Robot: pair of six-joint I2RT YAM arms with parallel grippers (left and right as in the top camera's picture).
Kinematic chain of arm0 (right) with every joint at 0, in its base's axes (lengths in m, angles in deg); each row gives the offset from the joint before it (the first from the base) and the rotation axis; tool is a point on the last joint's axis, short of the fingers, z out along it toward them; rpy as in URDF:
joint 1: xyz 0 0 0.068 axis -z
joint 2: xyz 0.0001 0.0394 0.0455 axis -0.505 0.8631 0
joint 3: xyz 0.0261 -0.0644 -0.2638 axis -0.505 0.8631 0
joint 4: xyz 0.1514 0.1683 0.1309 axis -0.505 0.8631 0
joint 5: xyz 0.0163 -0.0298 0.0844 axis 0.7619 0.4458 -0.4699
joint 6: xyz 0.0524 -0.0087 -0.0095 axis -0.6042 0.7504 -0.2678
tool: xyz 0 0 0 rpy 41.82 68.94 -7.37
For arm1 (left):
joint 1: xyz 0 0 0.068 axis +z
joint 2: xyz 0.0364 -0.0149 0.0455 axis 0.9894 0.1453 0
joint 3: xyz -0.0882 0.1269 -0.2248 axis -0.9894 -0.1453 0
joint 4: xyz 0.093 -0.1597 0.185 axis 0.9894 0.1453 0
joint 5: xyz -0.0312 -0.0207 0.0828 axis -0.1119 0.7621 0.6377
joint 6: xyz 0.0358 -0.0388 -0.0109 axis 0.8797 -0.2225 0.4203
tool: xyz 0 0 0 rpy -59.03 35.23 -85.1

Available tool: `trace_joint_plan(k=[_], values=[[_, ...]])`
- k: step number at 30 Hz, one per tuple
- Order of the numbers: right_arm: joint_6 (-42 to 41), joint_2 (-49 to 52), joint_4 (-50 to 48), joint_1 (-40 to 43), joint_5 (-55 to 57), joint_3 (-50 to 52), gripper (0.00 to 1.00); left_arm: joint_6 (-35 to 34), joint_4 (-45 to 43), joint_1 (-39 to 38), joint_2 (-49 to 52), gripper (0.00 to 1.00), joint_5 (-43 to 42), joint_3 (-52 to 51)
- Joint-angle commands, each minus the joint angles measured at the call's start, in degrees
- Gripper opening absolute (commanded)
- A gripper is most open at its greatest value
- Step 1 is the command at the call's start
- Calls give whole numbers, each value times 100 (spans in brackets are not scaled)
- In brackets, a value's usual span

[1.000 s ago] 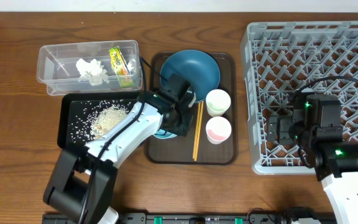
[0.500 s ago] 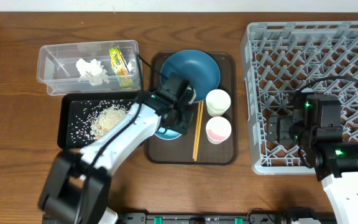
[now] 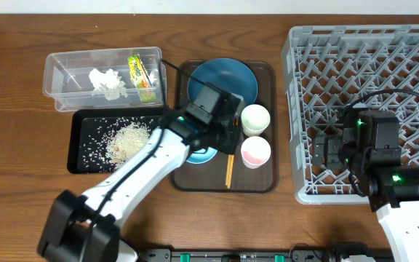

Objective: Sort waste into correct bins and load items into the dishwasher rack
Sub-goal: 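Grasp the pink paper cup with the left gripper and lift it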

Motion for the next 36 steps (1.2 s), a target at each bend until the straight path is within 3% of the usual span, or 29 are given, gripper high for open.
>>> trace_joint_plan(k=[1, 7, 10, 17, 19, 28, 32, 36], values=[[-55, -20, 7, -26, -17, -122, 99, -136, -52, -212, 280, 51, -90, 35], [-55, -20, 9, -26, -17, -122, 99, -181, -269, -420, 809, 51, -85, 31], [-55, -20, 9, -26, -17, -122, 99, -393, -258, -426, 1038, 47, -74, 28], [-55, -20, 13, -26, -17, -122, 99, -411, -85, -380, 1123, 10, -70, 15], [-55, -20, 11, -26, -20, -122, 99, -413, -7, -332, 1106, 6, -72, 17], [-55, -20, -31, -26, -20, -122, 99, -557, 575, 221, 98, 6, -74, 17], [-57, -15, -208, -26, -293, -122, 99, -1285, 426, 745, -492, 6, -153, 17], [-48, 94, -551, -26, -1419, -120, 99, -1635, -164, 1362, -619, 6, -1513, 15]])
